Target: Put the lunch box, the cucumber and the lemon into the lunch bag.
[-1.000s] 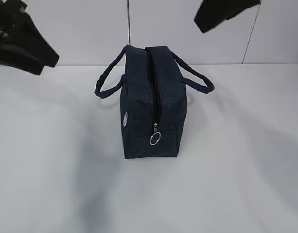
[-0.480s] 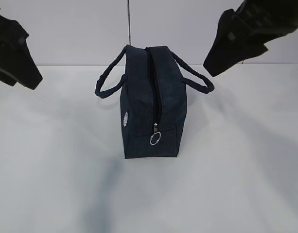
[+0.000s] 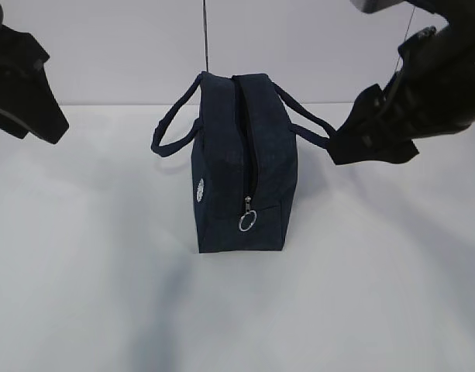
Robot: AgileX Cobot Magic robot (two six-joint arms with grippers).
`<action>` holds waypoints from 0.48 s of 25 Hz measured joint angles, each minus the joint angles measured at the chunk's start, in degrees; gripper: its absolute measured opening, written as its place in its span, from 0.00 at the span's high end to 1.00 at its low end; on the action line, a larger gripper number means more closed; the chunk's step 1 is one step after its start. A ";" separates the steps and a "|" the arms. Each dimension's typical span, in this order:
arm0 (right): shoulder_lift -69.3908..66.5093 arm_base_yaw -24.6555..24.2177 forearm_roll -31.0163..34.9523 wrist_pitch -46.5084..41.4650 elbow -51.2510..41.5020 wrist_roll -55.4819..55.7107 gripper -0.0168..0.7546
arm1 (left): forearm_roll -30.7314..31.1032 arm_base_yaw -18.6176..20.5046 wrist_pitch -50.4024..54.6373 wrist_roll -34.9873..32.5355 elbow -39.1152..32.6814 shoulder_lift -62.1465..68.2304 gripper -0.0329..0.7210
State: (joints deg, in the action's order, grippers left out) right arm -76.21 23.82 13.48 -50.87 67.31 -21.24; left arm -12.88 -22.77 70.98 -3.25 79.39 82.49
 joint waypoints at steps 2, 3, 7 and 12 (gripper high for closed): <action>2.34 0.00 0.59 6.94 -5.70 -0.12 0.36 | 0.00 0.00 0.00 0.00 0.00 0.00 0.55; 3.50 0.00 1.51 10.50 -8.14 -0.12 0.36 | 0.00 0.00 0.00 0.00 0.00 0.00 0.55; 6.27 0.00 6.68 22.03 -19.08 -1.72 0.36 | 0.00 0.00 0.00 0.00 0.00 0.00 0.55; 6.80 0.00 12.66 34.36 -30.07 -7.58 0.36 | 0.10 0.00 0.00 0.00 0.00 0.00 0.55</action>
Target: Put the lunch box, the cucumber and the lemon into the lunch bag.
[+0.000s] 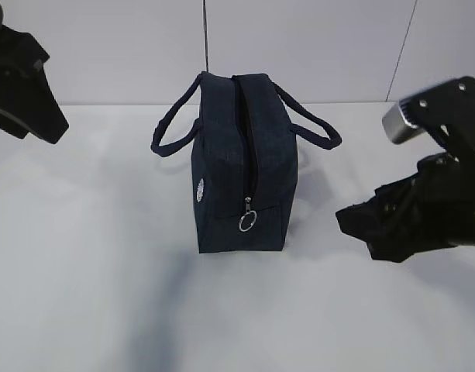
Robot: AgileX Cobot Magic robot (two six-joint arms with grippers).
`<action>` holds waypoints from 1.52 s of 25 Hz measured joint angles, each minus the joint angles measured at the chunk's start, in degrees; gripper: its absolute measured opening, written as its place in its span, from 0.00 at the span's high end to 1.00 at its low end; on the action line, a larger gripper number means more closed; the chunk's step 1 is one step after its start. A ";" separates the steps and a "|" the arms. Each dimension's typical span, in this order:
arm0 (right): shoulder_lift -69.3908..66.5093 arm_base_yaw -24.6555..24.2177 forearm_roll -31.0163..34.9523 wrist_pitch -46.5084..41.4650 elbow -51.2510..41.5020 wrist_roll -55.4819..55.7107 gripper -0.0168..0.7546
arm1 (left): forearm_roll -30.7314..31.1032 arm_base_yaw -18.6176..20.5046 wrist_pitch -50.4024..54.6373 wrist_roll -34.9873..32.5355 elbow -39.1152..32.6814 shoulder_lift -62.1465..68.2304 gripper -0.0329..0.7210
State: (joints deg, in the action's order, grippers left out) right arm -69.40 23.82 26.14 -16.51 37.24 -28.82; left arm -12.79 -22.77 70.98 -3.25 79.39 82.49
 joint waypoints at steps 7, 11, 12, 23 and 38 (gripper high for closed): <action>0.09 1.84 1.24 11.40 -7.16 -1.42 0.36 | 0.00 0.00 0.00 0.85 0.00 0.00 0.55; -0.88 8.98 1.24 17.41 -8.84 -1.52 0.36 | 0.00 0.00 0.00 1.60 0.00 0.00 0.55; -1.74 10.64 1.24 18.94 -9.37 -1.52 0.36 | 0.00 0.00 0.00 1.70 0.00 0.00 0.55; -16.37 13.50 -1.10 32.57 -9.84 9.10 0.36 | -0.10 0.00 0.00 3.56 0.00 0.00 0.55; -32.65 13.50 -29.93 69.06 -9.84 31.63 0.36 | -0.20 0.00 0.00 4.10 0.00 0.00 0.55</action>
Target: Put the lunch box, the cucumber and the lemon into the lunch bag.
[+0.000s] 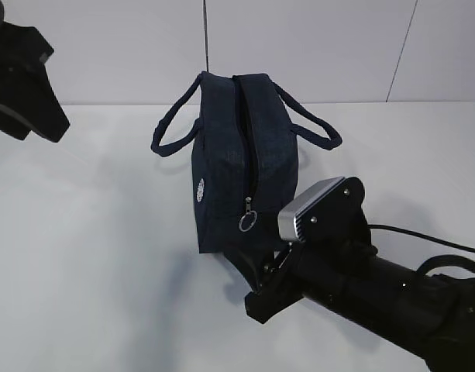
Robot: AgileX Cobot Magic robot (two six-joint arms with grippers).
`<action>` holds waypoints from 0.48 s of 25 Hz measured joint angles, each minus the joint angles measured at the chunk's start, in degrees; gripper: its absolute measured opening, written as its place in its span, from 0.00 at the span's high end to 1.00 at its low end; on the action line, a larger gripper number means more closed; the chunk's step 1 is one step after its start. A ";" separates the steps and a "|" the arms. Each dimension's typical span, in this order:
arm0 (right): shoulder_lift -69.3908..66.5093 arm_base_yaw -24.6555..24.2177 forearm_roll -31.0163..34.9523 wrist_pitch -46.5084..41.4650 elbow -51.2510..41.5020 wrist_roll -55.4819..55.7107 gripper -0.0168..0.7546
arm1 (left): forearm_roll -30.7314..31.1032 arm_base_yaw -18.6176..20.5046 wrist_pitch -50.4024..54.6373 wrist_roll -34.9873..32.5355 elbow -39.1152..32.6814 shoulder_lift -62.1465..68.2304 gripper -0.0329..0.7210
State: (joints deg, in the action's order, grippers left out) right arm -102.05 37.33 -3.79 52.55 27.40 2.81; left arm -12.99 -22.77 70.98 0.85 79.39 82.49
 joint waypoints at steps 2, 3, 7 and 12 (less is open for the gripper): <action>-3.04 0.00 -0.13 3.49 0.00 0.12 0.36 | 0.00 0.00 0.00 0.09 0.00 0.00 0.55; -4.01 0.00 0.36 4.62 0.00 0.36 0.36 | 0.00 0.00 0.00 0.09 0.00 0.00 0.55; -6.15 0.00 4.48 6.75 0.54 0.68 0.36 | 0.00 0.00 0.00 0.09 0.00 0.00 0.55; -8.00 0.00 5.68 7.78 3.02 0.96 0.36 | 0.00 0.00 0.00 0.09 0.00 0.00 0.55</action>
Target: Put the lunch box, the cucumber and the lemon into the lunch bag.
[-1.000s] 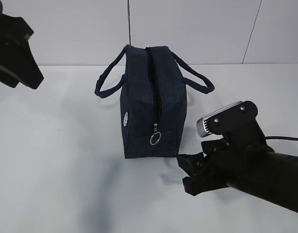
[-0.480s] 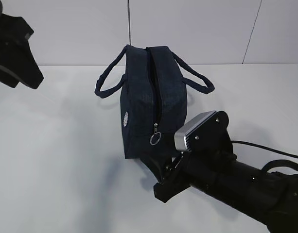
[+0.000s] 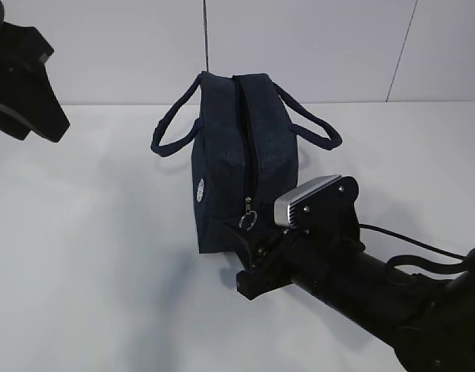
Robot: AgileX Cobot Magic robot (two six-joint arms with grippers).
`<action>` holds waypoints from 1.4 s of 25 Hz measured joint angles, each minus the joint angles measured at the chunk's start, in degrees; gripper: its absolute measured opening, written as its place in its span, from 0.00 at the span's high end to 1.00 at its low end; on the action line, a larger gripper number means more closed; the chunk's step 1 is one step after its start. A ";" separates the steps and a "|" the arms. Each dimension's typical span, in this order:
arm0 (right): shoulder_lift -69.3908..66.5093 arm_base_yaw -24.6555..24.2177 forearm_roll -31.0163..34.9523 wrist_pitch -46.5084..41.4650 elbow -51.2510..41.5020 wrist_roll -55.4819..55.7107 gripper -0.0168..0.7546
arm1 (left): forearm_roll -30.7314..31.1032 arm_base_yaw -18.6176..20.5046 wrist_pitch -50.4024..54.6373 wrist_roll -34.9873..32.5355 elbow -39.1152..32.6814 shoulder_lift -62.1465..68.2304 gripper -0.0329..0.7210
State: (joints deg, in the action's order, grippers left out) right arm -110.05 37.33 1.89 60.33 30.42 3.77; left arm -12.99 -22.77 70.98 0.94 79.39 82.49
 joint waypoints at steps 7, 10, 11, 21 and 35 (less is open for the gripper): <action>-2.58 0.00 1.04 -1.55 2.47 0.38 0.36 | 0.00 0.00 0.00 0.00 0.00 0.00 0.55; -3.51 0.00 2.50 -1.78 3.26 1.08 0.36 | 0.00 0.00 0.09 0.00 0.00 0.00 0.55; -3.62 0.00 3.22 -1.78 3.25 1.07 0.36 | 0.00 0.00 0.09 0.00 0.00 0.00 0.55; -4.32 0.00 5.64 -1.78 4.62 1.59 0.36 | 0.00 0.00 0.09 0.00 0.00 0.00 0.55; -4.40 0.00 5.33 -3.35 4.75 5.63 0.44 | 0.00 0.00 0.09 0.00 0.00 0.00 0.56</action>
State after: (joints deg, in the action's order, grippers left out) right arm -114.46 37.33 7.23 56.98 35.17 9.40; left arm -12.99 -22.77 71.08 0.94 79.39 82.49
